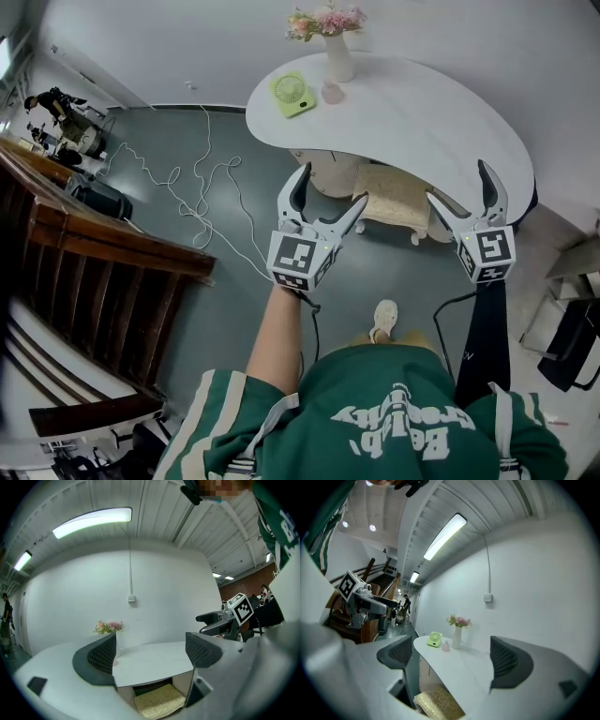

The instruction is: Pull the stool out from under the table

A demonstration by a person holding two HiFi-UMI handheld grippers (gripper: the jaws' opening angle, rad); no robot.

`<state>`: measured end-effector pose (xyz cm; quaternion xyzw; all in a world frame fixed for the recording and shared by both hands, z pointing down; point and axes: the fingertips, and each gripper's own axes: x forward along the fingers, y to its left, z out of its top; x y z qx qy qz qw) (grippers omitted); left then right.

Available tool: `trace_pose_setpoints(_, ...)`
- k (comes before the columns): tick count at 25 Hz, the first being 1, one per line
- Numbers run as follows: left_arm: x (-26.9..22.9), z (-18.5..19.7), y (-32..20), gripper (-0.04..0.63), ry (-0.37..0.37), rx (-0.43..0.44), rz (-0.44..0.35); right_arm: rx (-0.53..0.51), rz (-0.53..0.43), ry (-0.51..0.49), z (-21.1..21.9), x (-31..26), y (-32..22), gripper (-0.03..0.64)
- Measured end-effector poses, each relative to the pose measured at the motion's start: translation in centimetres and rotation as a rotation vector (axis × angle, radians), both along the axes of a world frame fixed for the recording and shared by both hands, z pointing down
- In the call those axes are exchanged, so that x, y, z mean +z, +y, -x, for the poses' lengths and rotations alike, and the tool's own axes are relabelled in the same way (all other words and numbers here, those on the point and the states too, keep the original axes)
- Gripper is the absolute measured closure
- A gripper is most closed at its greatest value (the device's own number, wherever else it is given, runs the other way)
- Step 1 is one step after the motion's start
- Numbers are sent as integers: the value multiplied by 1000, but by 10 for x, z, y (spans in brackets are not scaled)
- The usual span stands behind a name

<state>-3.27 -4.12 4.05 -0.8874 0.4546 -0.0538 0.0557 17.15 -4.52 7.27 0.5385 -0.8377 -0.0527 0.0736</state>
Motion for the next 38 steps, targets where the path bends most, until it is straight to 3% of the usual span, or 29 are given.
trace_pose_setpoints(16,12,-16,-53,127,21,9,21,-3,42,8,-12,19,-42,91)
trace_pose_setpoints(27,30,-18,-73,129,16,42,44,-28,82,25,8,37,-55,92)
trace_pose_setpoints(33,43,-5,-92,129,10,66,70,-7,115,34,25,46,-68,94)
trace_pose_setpoints(38,80,16,-122,129,-35,115,131,55,202,-1,48,74,-89,94)
